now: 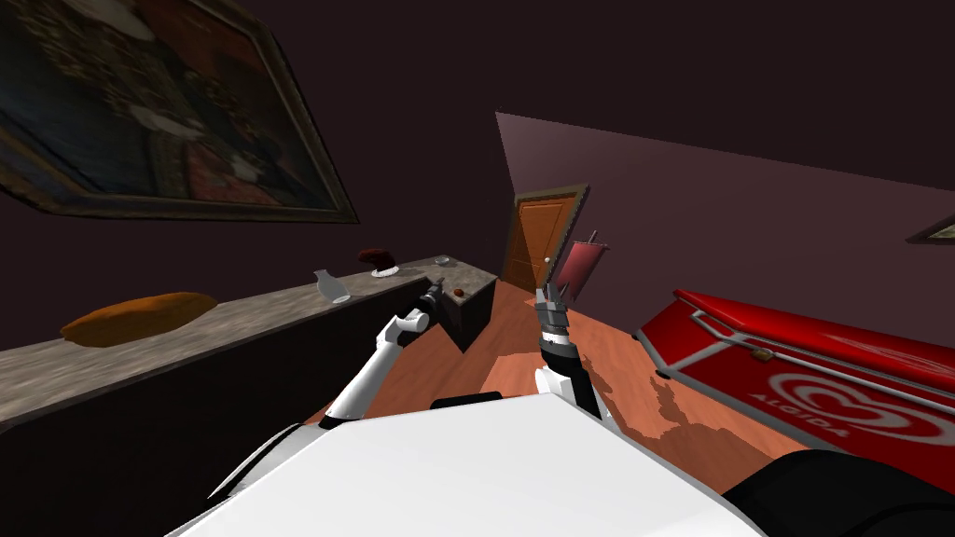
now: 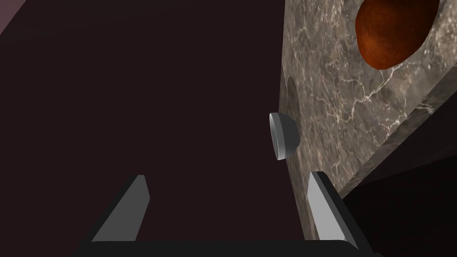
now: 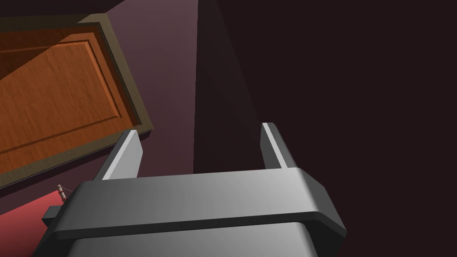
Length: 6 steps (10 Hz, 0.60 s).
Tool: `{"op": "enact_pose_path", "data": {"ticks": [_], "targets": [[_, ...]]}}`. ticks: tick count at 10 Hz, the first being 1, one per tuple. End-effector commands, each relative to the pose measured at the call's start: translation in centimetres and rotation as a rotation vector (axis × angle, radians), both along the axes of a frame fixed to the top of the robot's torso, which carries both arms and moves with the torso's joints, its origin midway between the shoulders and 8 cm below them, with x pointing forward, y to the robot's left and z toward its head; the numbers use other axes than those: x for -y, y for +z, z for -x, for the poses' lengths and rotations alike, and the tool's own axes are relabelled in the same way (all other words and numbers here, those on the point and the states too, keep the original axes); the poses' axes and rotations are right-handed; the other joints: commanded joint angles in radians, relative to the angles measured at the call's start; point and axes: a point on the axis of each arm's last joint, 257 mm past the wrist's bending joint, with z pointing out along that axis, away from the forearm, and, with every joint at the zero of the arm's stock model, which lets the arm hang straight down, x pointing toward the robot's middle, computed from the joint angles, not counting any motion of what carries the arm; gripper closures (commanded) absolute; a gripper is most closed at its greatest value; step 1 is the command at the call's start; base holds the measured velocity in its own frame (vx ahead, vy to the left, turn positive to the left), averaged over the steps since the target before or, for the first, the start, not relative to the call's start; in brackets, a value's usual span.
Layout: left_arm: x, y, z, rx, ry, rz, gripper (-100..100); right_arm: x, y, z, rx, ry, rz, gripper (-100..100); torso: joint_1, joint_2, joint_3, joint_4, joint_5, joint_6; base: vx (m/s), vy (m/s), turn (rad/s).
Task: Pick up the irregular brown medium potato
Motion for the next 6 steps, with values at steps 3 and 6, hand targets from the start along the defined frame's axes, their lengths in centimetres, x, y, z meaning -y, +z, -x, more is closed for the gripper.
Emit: {"op": "enact_pose_path", "data": {"ticks": [3,6], "targets": [[0.5,-1.9,-1.5,-0.076,-0.015,-0.023,-100,0.0,0.0,0.0,0.0,0.0,0.0,0,0.0,0.0,0.0,0.0,0.0,0.0,-0.004,0.027,-0.036],[1.7,-3.3,-3.1,-0.168,-0.045,-0.051,-100,0.0,0.0,0.0,0.0,0.0,0.0,0,-0.001,0.0,0.0,0.0,0.0,0.0,-0.004,0.026,-0.063]]}}
